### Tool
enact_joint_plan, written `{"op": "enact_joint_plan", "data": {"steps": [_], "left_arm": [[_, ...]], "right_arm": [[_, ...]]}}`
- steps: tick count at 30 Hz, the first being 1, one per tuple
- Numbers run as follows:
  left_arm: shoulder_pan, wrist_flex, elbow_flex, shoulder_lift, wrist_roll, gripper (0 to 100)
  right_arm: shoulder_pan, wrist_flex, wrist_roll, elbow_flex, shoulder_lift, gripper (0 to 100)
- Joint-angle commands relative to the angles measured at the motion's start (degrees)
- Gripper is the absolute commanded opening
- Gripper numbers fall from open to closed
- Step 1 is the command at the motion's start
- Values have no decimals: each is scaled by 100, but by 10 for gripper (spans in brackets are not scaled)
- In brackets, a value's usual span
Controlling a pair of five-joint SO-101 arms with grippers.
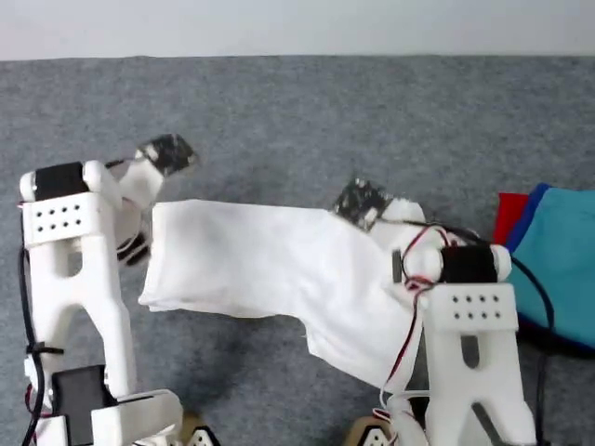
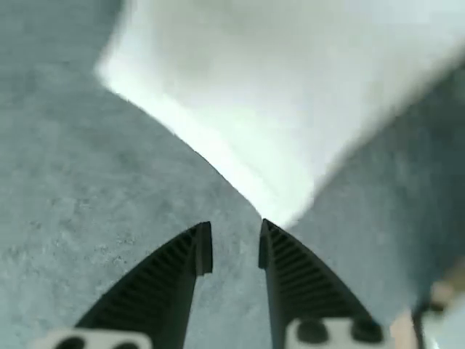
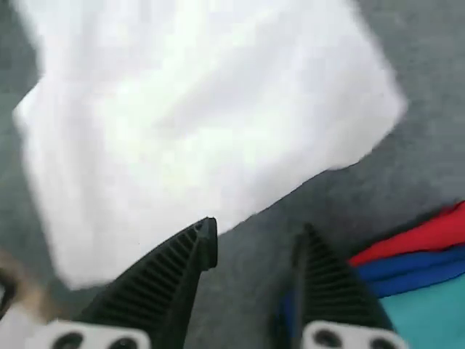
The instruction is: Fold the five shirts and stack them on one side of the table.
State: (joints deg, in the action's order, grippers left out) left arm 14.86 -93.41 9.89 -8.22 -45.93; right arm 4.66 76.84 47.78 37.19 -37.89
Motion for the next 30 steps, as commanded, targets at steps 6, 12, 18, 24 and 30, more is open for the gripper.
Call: {"op": "enact_joint_plan", "data": {"steps": [6,12,18,24,30], "left_arm": [[-615,1398,-171,914,2066,6],[-800,2163,-198,1811,2549,6],[-730,2356,-189,2075,2541,6],[-422,2321,-189,2620,2514,6],[-35,2084,-198,2620,2514,6]], "right_arm": [[4,-2185,-1152,-703,1982,10],[-40,-2598,-1477,-1864,3723,10],[-400,-2589,-1486,-3182,5393,10],[-804,-2554,-1477,-4158,6651,10],[-875,-1719,-1477,-4923,6993,10]]}}
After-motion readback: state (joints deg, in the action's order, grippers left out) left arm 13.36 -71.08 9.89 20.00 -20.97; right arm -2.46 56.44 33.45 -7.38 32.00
